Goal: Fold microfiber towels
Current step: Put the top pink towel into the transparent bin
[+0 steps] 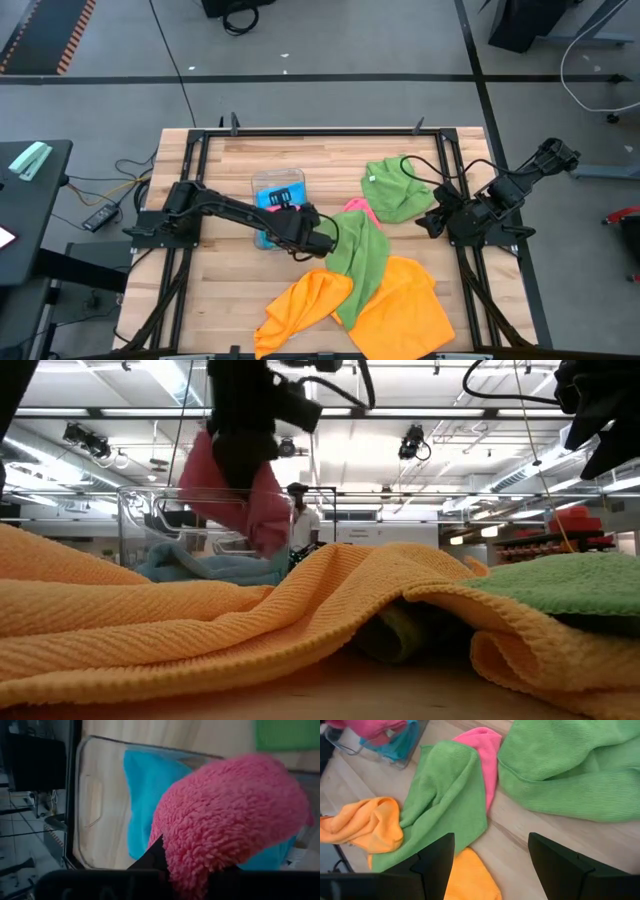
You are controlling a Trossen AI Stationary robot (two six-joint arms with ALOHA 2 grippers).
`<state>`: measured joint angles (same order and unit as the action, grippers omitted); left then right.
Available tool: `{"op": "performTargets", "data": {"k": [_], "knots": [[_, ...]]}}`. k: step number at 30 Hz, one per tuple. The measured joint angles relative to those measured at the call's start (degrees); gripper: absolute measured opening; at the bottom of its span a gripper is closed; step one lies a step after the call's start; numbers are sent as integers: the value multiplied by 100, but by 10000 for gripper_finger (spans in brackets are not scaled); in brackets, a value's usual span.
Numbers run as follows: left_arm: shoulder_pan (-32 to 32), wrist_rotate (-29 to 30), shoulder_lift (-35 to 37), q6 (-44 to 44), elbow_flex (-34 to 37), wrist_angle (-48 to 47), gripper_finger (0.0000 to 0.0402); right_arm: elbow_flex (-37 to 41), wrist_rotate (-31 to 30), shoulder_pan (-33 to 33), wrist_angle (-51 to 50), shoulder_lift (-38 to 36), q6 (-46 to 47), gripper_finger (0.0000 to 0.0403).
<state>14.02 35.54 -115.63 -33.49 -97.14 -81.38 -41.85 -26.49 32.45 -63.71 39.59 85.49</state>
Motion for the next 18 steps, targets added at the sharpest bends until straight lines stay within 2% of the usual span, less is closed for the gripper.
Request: {"op": "performTargets", "data": {"k": [7,13,18], "knots": [[225,-330,-52,344,678,45,33,0,4,0,82,0,0,262],[363,-343,-52,754,756,344,26,0,1,-1,83,0,-11,262],[356,-424,-52,685,756,495,76,0,1,-1,82,0,-15,262]]}}
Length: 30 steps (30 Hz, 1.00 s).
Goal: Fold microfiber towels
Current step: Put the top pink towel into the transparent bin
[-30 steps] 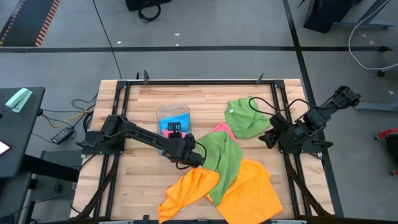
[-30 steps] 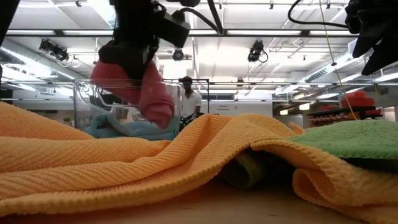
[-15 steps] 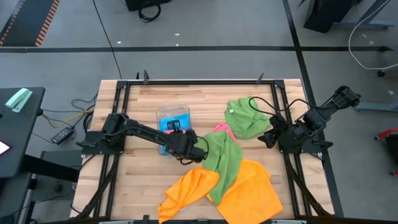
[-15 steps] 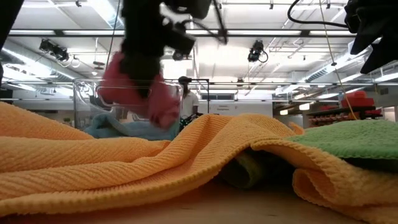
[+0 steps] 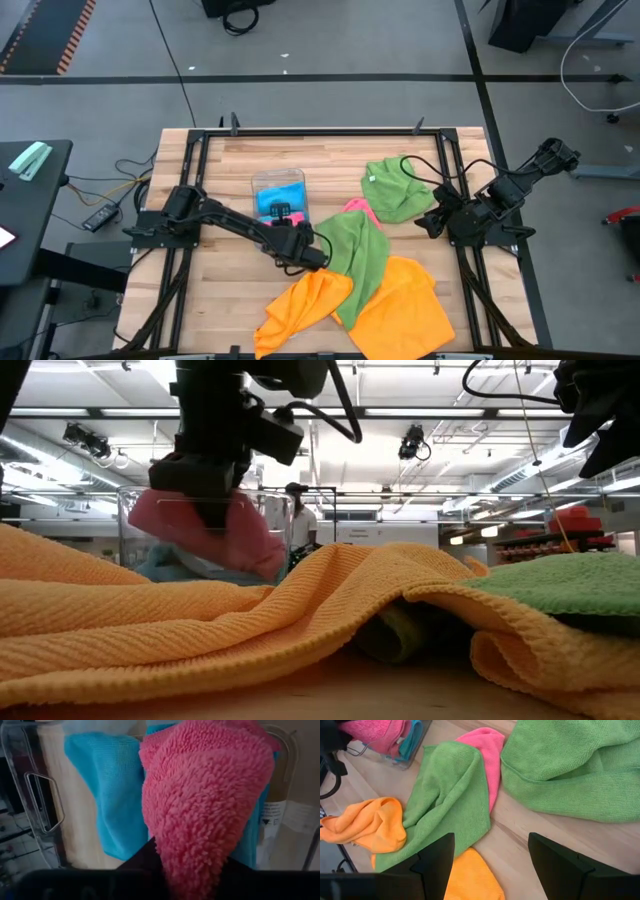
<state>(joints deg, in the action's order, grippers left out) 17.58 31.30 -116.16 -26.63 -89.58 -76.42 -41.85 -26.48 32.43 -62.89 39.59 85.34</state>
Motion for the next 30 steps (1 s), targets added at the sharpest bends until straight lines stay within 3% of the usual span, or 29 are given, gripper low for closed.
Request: {"op": "performTargets", "data": {"k": [8,12,14,20,26,30], "knots": [[-48,-1092,31,370,-289,-33,183,0,-15,1,-11,0,-28,262],[-119,-1173,34,661,-695,-115,211,0,-154,1,-14,0,-73,262],[-204,-1253,34,726,-868,-144,216,0,-196,1,-15,0,-81,262],[-476,-2459,35,1062,-1312,-294,201,0,-201,0,-15,0,-137,262],[-555,-2394,35,1098,-1519,-413,184,0,-201,1,-15,0,-157,262],[-526,-2474,35,1037,-1596,-447,194,0,-203,1,-15,0,-160,262]]}}
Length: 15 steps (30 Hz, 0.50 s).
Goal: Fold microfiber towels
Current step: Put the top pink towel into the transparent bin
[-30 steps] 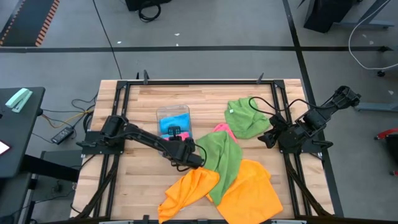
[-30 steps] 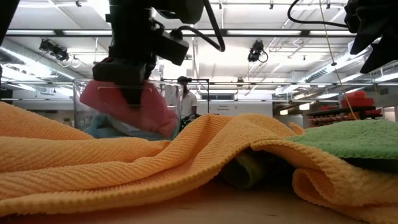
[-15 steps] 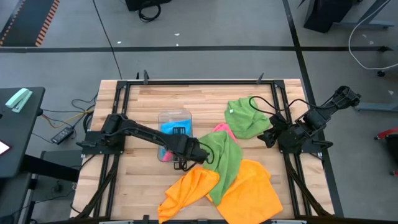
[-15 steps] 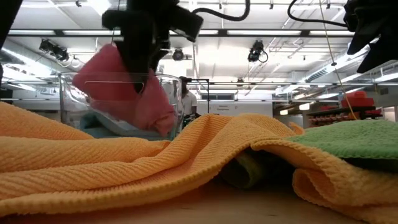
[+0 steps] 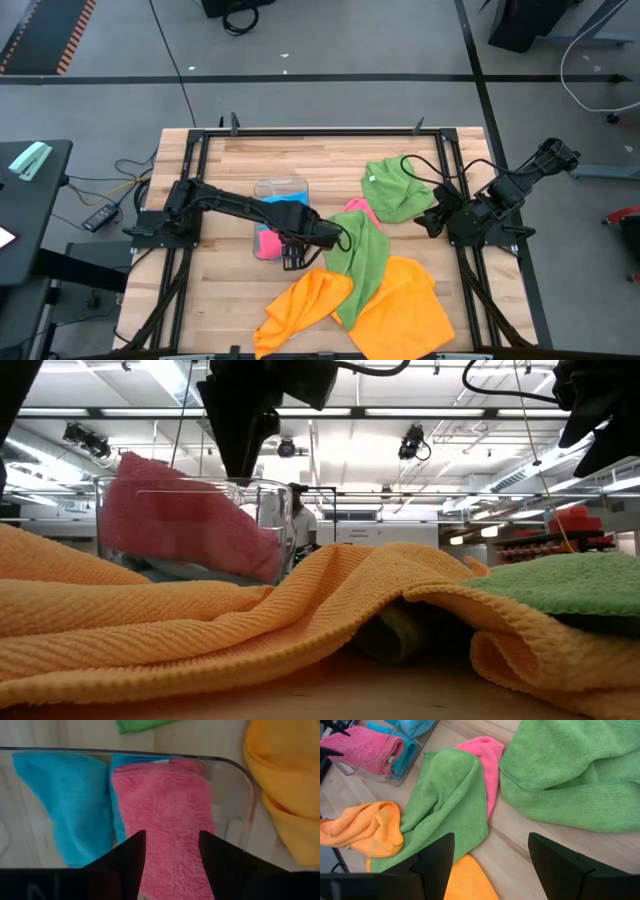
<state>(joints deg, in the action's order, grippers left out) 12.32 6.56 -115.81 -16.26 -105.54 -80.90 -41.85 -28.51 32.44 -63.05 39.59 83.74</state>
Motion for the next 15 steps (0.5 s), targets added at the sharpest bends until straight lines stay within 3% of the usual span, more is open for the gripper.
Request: {"op": "performTargets", "data": {"k": [9,15], "knots": [[123,-348,25,388,263,-33,288,0,-175,-2,53,0,-9,262],[-2,-519,28,501,335,2,297,0,-193,0,112,2,-42,262]]}}
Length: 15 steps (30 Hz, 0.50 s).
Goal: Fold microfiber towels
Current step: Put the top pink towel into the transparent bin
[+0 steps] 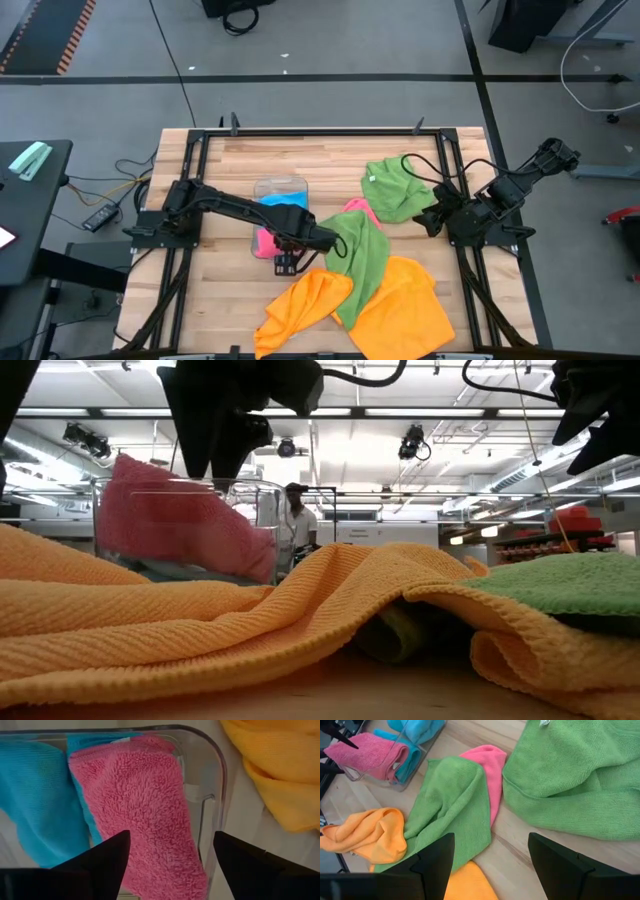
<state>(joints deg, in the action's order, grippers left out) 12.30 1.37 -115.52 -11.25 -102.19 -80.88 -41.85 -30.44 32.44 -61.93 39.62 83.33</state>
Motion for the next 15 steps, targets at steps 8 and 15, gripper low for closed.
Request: {"op": "performTargets", "data": {"k": [8,15], "knots": [[-92,0,105,-135,26,53,293,0,-10,-1,0,0,-3,262],[-113,124,131,-203,26,39,293,0,-107,0,11,0,-7,262]]}}
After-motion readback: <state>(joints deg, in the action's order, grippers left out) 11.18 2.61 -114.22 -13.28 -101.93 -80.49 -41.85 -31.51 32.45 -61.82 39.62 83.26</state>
